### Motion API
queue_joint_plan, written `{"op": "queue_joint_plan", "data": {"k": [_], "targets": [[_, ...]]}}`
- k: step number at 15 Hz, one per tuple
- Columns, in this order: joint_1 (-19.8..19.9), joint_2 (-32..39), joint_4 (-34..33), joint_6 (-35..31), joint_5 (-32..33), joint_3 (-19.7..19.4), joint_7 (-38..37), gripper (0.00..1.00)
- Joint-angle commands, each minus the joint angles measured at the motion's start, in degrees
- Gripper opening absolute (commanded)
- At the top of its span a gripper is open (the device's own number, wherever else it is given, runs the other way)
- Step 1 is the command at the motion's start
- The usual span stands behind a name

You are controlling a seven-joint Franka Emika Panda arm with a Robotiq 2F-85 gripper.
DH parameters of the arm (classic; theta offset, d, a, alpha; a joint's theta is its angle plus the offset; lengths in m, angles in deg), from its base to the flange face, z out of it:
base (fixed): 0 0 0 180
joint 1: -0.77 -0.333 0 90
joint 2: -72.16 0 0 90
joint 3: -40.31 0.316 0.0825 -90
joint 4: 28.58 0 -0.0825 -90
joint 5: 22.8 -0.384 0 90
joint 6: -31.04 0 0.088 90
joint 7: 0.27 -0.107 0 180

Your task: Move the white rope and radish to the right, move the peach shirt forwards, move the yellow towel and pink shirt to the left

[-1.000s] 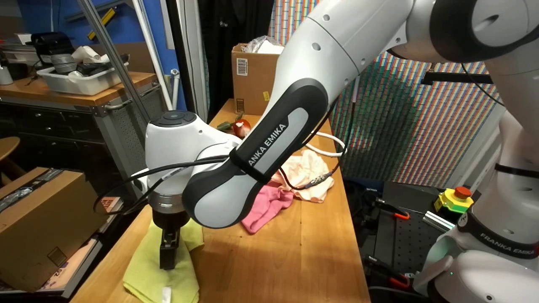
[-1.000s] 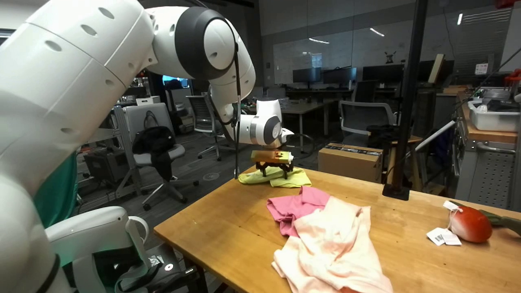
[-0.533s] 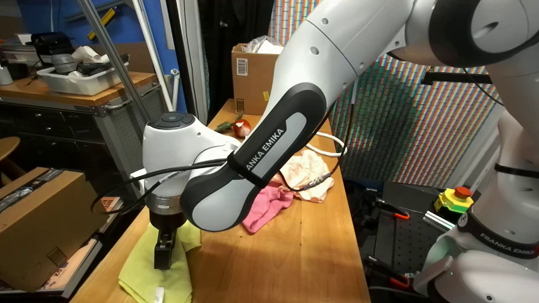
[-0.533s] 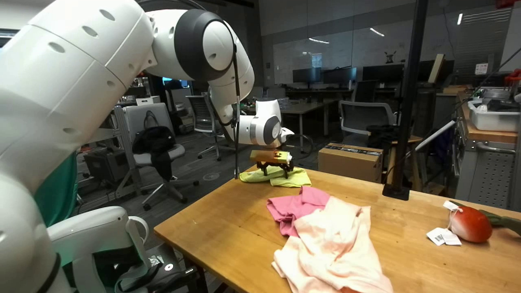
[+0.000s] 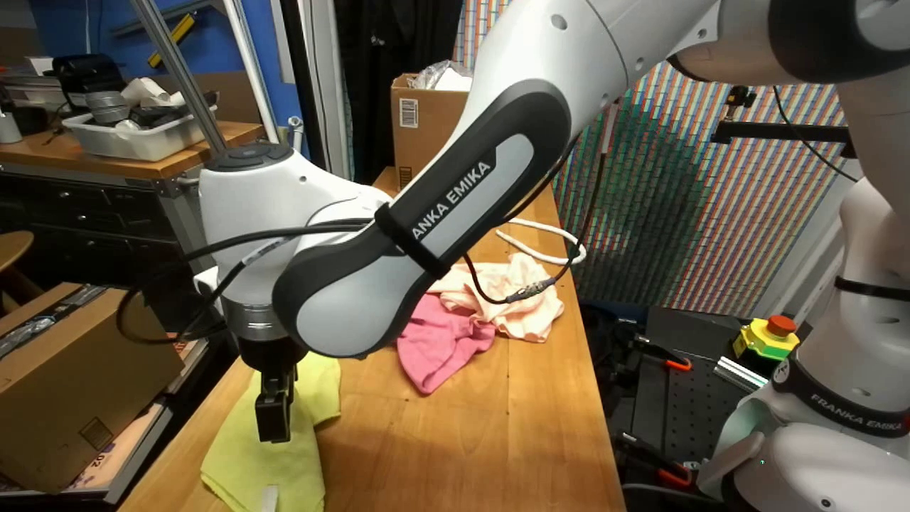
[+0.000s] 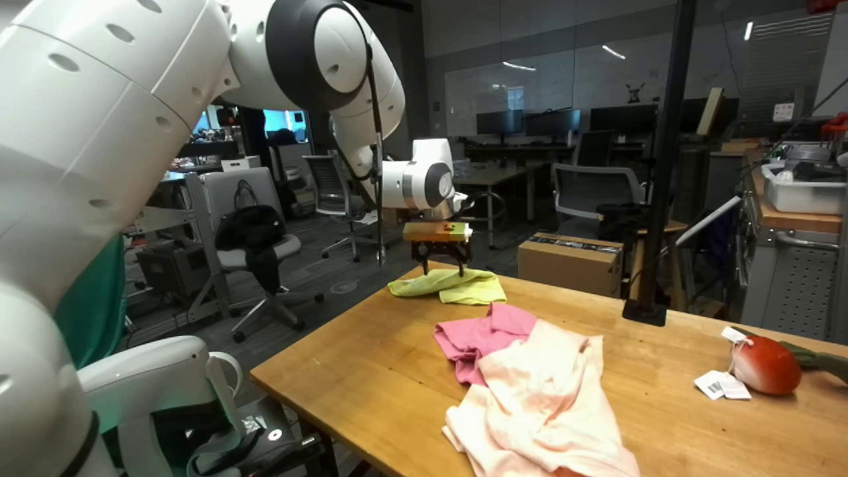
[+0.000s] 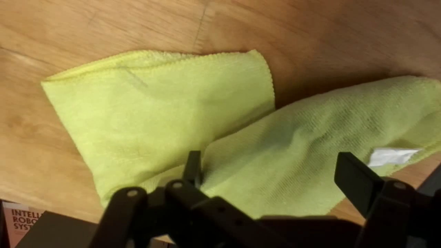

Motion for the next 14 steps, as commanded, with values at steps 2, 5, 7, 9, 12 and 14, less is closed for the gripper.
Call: {"op": "queue_joint_plan", "data": {"k": [2, 5, 7, 9, 12, 14], "targets": [[-0.3, -5.9, 0.3, 9.5, 0.6, -0.4, 1.3, 1.00], [0.4, -7.6, 0.6, 15.0, 1.4, -1.4, 1.2, 1.00], [1.0, -8.5, 1.1, 17.9, 2.2, -2.3, 1.6, 1.00], [1.7, -8.4, 1.7, 19.4, 3.6, -3.3, 2.0, 1.00], [3.1, -8.2, 3.5, 19.1, 6.2, -4.8, 2.8, 1.00], [4.0, -8.5, 5.0, 18.8, 7.8, -5.4, 3.5, 1.00]]}}
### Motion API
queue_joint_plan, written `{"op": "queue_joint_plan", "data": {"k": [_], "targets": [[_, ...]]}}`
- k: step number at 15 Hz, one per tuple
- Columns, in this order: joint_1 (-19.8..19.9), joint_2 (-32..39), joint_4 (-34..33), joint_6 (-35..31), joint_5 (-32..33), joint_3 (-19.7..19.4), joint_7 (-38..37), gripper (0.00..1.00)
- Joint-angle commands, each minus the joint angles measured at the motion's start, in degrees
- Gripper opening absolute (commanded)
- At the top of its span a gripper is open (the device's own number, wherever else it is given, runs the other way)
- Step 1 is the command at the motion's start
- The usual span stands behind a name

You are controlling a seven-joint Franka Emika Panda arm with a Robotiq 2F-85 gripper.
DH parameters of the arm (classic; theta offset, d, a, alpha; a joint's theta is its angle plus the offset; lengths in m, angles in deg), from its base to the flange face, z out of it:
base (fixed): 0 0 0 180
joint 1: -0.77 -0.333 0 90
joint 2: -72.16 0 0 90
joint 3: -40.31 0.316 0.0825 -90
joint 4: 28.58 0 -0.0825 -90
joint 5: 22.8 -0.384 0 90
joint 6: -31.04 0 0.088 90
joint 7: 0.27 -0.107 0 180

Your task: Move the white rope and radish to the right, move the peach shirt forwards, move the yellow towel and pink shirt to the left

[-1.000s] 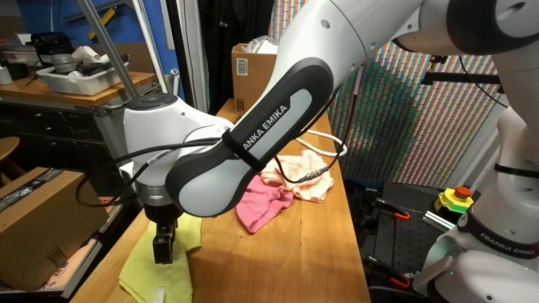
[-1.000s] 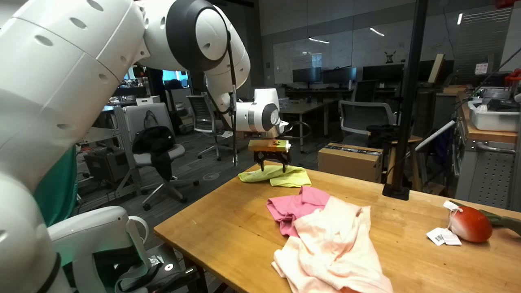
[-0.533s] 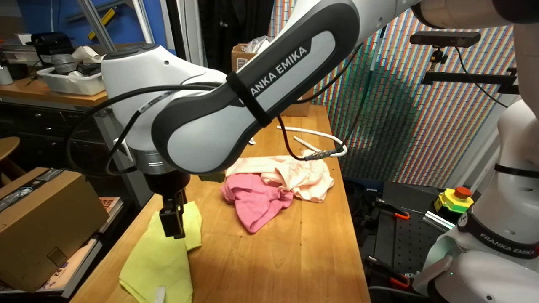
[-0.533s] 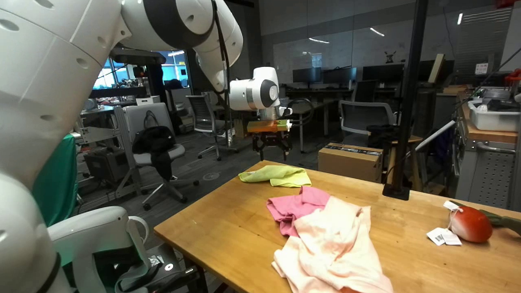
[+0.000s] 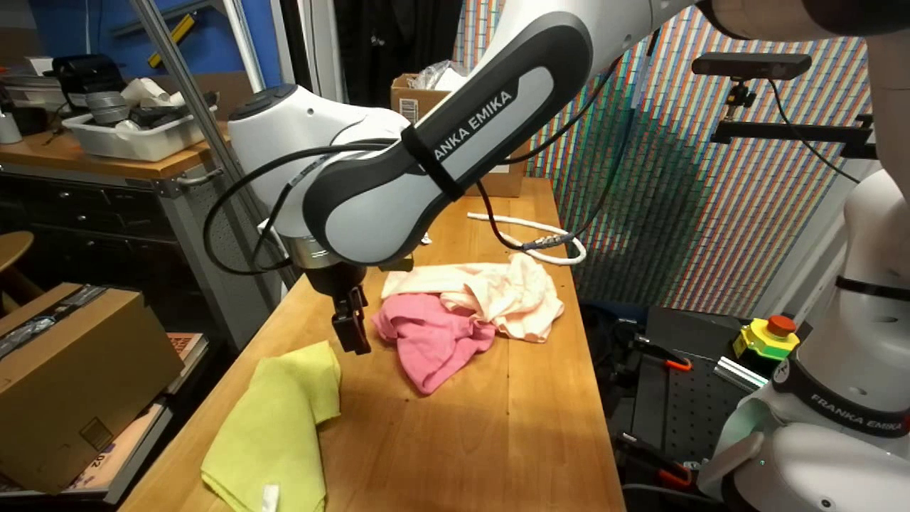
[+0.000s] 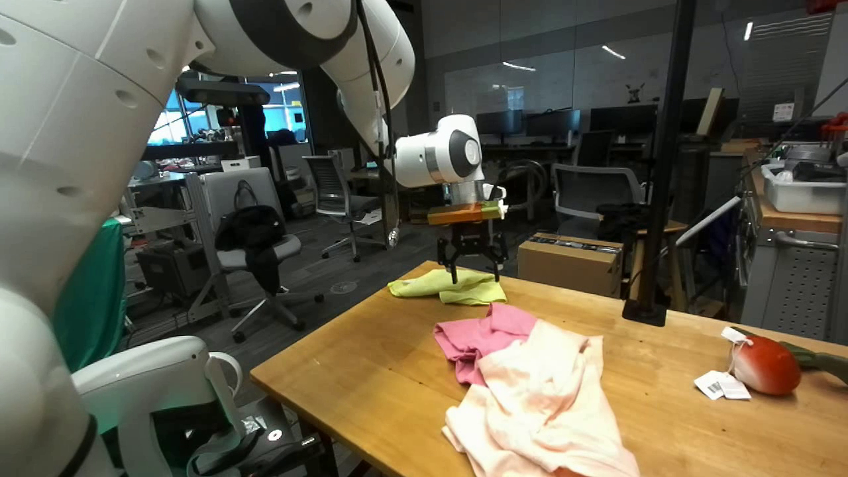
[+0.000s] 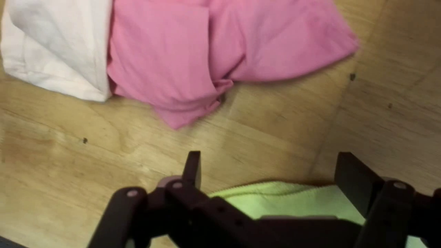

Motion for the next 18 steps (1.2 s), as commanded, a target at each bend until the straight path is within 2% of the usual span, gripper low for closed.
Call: {"op": "queue_joint_plan", "data": {"k": [1, 9, 18], "targets": [[1.3, -1.2, 3.0, 0.2, 3.1, -1.2, 1.3, 1.00], [3.9, -1.6, 7.4, 0.2, 5.2, -1.6, 3.4, 1.00], [8.9, -2.8, 12.3, -5.7, 2.1, -0.7, 7.6, 1.00]]}}
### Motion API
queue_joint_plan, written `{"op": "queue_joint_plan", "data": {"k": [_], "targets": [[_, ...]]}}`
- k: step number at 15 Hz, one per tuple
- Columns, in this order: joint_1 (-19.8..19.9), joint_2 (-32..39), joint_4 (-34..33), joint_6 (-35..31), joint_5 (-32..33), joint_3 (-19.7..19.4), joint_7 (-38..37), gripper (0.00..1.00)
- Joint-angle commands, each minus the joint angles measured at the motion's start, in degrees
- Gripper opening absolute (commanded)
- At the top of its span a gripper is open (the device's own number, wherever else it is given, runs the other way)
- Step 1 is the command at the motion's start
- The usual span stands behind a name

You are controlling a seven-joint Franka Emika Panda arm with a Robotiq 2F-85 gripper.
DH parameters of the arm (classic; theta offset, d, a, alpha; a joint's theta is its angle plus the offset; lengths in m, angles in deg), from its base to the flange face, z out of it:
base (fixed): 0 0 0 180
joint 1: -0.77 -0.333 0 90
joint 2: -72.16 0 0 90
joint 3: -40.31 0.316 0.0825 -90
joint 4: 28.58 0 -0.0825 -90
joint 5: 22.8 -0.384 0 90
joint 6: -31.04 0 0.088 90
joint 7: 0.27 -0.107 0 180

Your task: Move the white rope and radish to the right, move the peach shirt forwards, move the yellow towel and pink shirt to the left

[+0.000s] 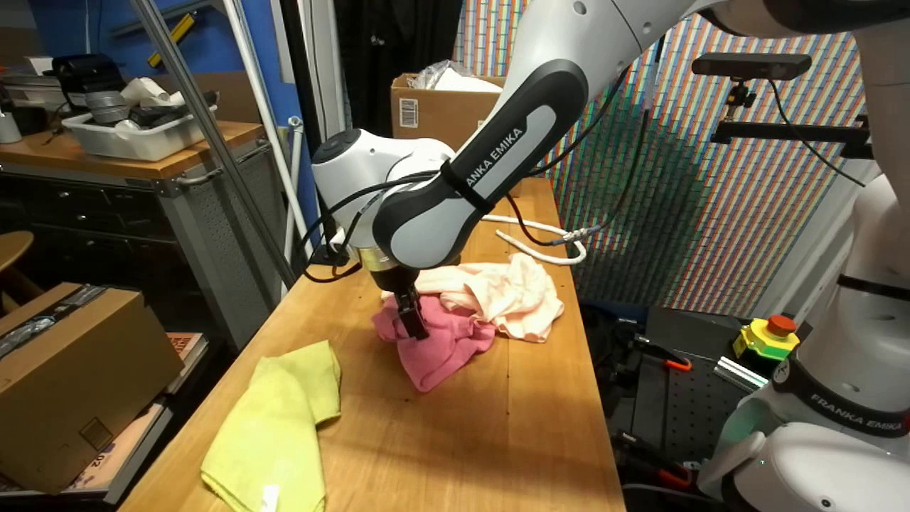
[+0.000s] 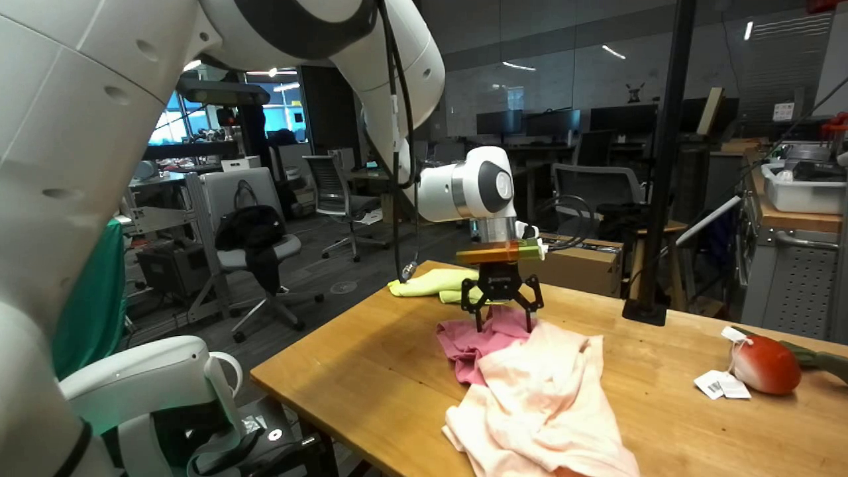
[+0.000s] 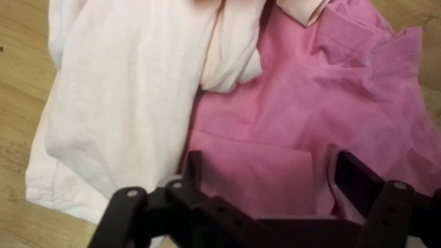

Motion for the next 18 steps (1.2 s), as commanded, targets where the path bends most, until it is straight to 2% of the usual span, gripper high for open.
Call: {"op": "queue_joint_plan", "data": {"k": [1, 7, 12, 18], "targets": [[3.0, -2.9, 4.1, -3.9, -2.6, 1.3, 3.4, 1.00], [8.6, -4.2, 7.1, -10.6, -14.5, 4.7, 8.4, 1.00], [7.9, -4.3, 9.6, -15.1, -12.9, 2.6, 6.5, 1.00], [4.6, -4.2, 13.5, -20.0, -7.2, 0.0, 1.5, 1.00]]}}
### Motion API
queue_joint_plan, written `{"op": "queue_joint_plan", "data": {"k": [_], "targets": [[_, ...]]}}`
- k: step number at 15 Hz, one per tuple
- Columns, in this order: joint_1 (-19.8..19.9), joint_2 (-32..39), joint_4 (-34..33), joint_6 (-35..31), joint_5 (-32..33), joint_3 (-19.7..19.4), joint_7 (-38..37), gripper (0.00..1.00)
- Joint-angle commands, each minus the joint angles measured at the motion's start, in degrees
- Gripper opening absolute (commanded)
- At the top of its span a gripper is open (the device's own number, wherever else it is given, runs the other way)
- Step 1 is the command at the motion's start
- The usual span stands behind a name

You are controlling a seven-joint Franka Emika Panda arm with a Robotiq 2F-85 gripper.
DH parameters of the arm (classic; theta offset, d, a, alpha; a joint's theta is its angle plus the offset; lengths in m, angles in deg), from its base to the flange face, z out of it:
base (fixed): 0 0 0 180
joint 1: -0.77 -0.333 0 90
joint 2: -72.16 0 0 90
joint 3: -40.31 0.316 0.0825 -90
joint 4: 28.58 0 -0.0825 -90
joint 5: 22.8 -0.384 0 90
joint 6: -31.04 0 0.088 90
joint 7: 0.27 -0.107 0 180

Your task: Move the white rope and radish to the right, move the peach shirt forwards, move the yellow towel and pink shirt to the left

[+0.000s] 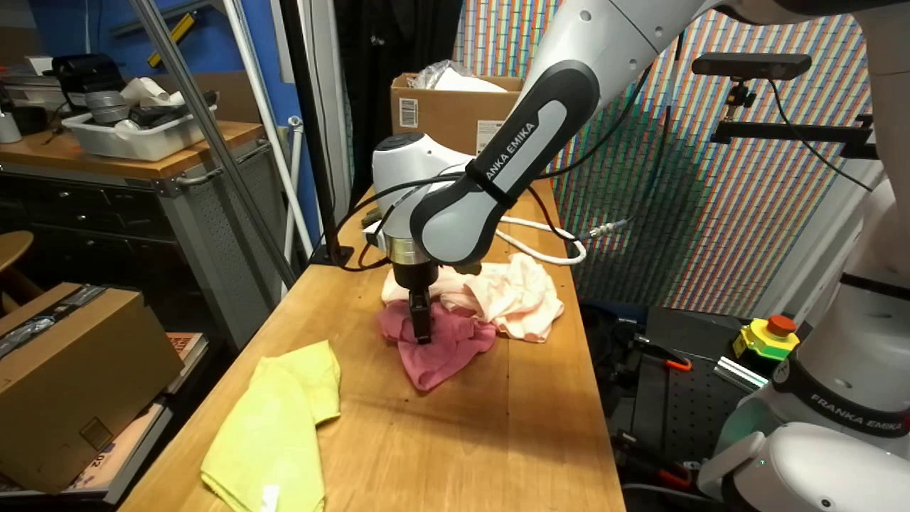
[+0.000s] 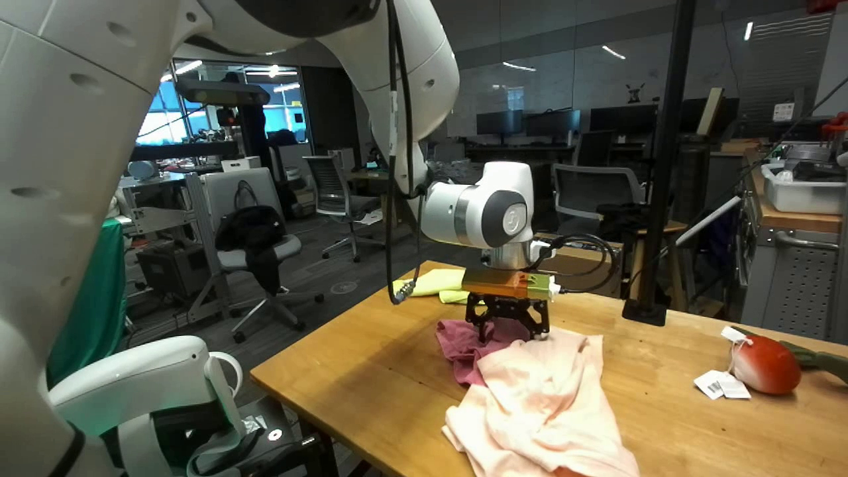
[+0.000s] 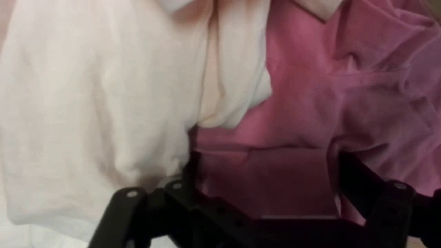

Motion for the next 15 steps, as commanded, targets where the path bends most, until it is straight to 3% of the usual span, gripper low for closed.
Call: {"op": "queue_joint_plan", "data": {"k": [1, 6, 15], "targets": [[-2.9, -1.9, 3.9, -3.7, 3.7, -2.1, -4.1, 1.00], [-4.4, -2.6, 4.6, -5.4, 3.7, -1.2, -7.4, 1.00], [-0.6, -3.0, 4.0, -4.6, -12.2, 6.7, -3.9, 1.00]]}}
